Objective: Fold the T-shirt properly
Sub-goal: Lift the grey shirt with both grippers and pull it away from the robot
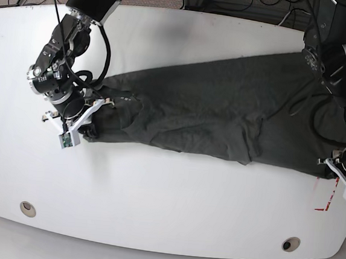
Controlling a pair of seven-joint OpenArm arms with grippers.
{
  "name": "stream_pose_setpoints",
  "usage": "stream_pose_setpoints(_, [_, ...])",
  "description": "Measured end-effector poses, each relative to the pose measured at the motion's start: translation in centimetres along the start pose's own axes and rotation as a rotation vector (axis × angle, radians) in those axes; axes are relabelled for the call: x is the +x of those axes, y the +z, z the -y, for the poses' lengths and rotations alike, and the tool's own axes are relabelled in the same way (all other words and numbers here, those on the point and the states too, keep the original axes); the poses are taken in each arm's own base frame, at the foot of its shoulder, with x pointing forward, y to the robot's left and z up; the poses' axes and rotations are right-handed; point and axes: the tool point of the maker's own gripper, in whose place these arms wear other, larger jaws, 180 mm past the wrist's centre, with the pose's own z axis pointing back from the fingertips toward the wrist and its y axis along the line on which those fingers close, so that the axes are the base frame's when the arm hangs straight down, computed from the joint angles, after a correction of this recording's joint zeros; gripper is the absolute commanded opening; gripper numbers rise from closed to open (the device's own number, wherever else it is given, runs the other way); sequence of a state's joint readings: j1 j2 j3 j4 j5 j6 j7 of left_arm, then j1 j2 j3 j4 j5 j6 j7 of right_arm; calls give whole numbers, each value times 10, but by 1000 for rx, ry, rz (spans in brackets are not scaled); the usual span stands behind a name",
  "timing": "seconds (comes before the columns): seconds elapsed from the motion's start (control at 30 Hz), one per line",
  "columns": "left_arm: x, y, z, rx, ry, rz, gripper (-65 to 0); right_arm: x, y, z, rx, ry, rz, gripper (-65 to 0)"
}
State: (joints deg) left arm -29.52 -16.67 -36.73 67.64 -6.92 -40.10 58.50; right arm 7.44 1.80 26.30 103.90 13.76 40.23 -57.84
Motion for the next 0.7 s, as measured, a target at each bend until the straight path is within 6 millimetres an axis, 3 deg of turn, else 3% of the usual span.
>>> stream_pose_setpoints(0.3, [78,34,0,45,-48,139,-650,76,-5,44,-53,80,91,-650])
stream_pose_setpoints(0.5, [132,60,-2,65,-59,227,-650,139,-3,52,-57,172,176,-650])
stream_pose_setpoints(0.7, [190,97,-7,88,-57,333,-650,207,15,60,-90,254,283,-650])
